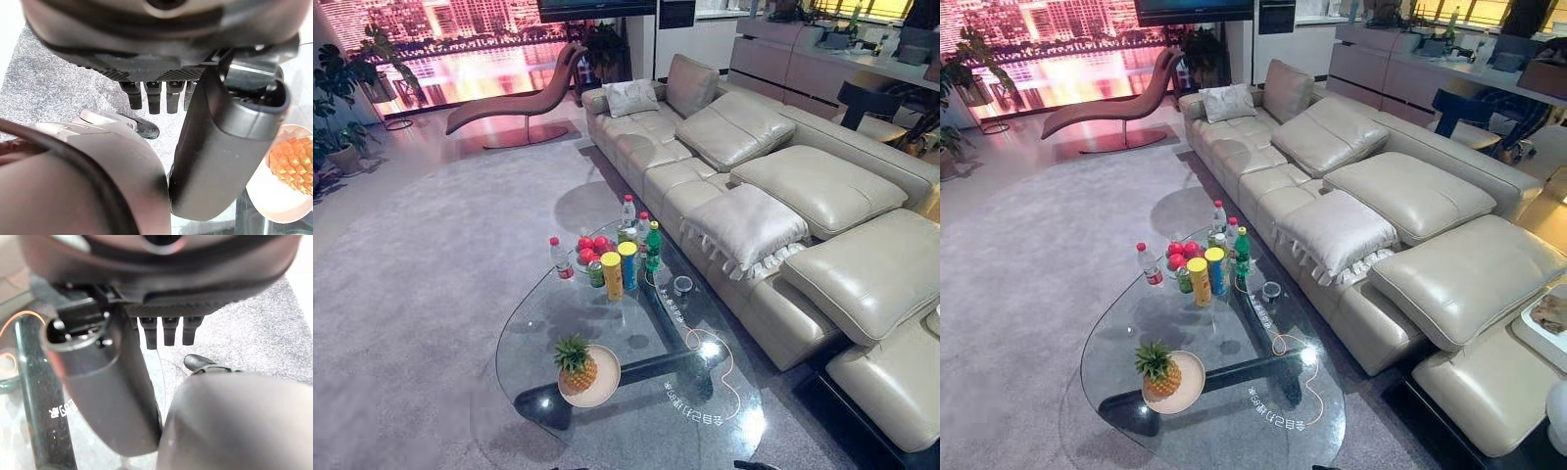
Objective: Pick up the fruit to the plate
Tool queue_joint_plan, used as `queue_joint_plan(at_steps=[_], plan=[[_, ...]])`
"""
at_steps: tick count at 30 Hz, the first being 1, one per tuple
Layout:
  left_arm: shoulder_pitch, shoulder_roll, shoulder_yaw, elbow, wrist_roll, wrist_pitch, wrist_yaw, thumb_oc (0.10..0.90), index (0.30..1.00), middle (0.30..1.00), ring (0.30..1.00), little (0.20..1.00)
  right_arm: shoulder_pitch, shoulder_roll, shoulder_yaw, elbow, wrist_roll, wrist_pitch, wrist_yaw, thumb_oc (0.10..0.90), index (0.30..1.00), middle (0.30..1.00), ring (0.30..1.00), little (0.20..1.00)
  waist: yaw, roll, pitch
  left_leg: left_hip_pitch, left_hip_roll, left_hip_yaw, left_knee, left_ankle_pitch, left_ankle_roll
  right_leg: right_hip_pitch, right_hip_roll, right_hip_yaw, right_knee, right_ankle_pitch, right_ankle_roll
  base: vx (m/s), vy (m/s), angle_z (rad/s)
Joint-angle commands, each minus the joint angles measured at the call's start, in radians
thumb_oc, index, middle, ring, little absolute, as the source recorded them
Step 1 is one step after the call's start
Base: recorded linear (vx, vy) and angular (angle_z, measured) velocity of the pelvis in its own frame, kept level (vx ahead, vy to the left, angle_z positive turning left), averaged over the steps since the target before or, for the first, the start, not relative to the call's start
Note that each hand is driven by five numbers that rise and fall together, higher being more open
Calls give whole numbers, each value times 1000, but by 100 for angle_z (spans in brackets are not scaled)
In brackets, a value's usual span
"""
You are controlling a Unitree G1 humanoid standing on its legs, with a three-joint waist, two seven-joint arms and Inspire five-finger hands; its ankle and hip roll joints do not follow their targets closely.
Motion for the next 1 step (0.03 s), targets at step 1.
queue_joint_plan(at_steps=[1], plan=[[-35,-3,-2,97,10,20,-3,800,900,900,900,900,-50,45,-23,54,41,-20,-22,800,900,900,900,900,9,-50,22,29,-4,20,-1,-22,-6,-35,-43,52,19,60,7,0,0,0]])
